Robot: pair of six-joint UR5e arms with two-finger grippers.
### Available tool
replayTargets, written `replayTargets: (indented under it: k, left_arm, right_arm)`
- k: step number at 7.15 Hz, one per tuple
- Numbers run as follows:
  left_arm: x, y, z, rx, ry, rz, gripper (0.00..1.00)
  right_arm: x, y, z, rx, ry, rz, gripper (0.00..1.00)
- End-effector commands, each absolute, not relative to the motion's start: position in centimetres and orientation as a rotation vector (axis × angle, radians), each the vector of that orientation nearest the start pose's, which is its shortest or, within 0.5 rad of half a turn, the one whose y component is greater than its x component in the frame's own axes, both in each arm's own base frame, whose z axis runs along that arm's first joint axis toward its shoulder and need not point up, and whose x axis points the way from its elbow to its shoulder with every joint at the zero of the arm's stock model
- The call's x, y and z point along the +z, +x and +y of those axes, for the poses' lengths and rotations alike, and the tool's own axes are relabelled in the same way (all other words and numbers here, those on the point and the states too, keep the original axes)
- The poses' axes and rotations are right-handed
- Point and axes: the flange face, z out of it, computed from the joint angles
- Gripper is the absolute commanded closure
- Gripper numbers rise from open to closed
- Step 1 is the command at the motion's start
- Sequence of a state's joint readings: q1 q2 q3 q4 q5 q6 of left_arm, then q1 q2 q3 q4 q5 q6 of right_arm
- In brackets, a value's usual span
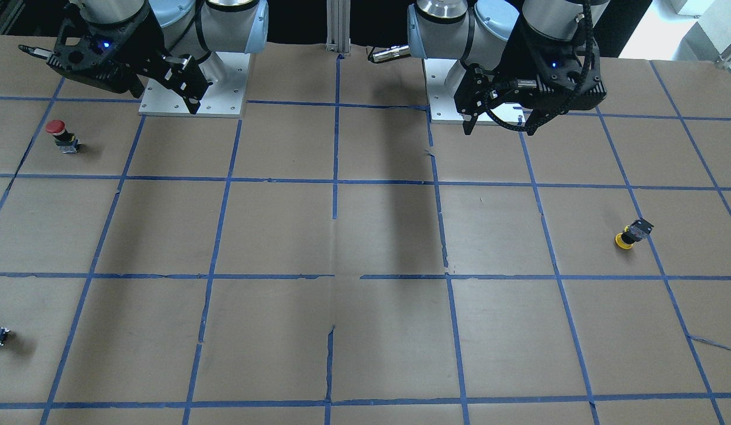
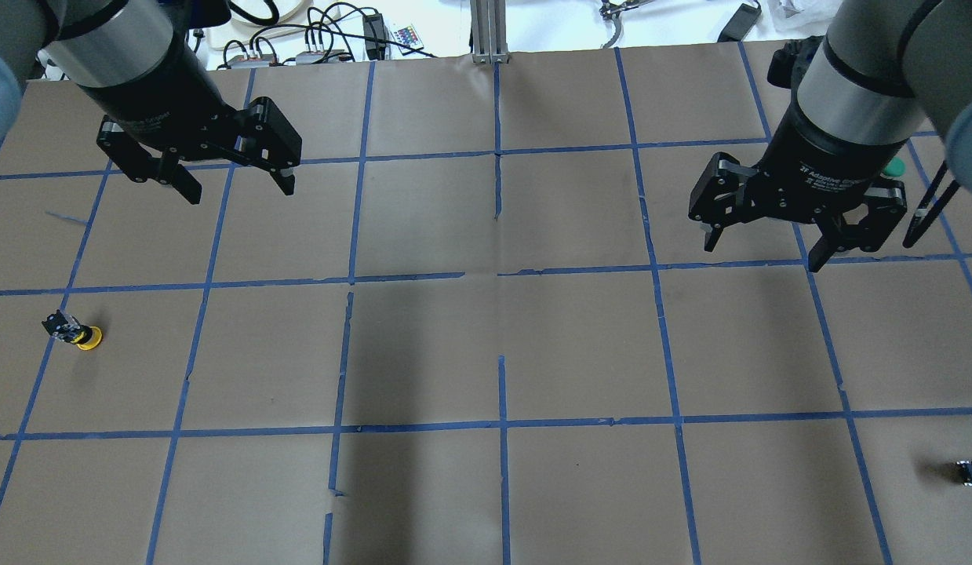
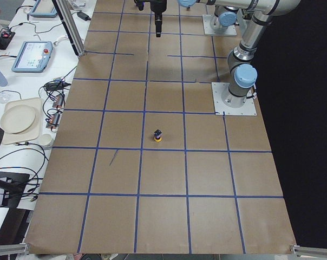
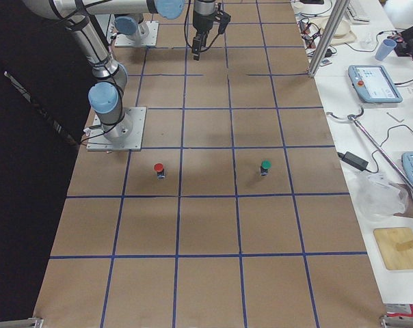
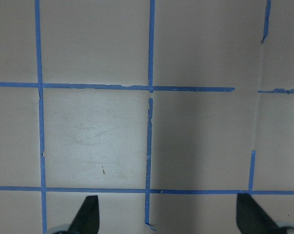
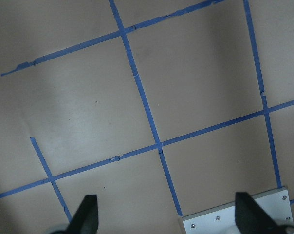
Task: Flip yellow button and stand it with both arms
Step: 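Move the left gripper toward the yellow-capped button lying on its side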
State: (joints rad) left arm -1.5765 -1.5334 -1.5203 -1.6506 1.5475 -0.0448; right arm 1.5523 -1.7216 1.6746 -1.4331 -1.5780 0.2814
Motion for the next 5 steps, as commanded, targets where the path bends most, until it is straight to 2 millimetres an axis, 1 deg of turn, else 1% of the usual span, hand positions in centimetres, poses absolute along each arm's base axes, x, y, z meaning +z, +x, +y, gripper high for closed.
replayTargets:
  k: [1,2,3,4,5]
  left_arm:
    - [52.1,-13.5,-47.7,-0.007,-0.017,3.128,0.0]
    - [51.8,-13.1,-47.0,0.003,0.059,3.121,0.0]
    - [50.8,-11.2,-47.2,0.036,0.112,3.088,0.0]
    - [49.7,-7.7,-47.3,0.085,0.201,3.05,0.0]
    - [48.2,-4.8,-46.6,0.139,0.323,3.051,0.0]
  right_arm:
    - [49.3,12.5,-42.2,0.125,0.472,3.123,0.0]
    - [49.3,12.5,-42.2,0.126,0.472,3.122,0.0]
    - [49.4,12.4,-42.2,0.123,0.473,3.126,0.0]
    - [49.4,12.4,-42.2,0.118,0.47,3.126,0.0]
    - [49.4,12.4,-42.2,0.118,0.47,3.125,0.0]
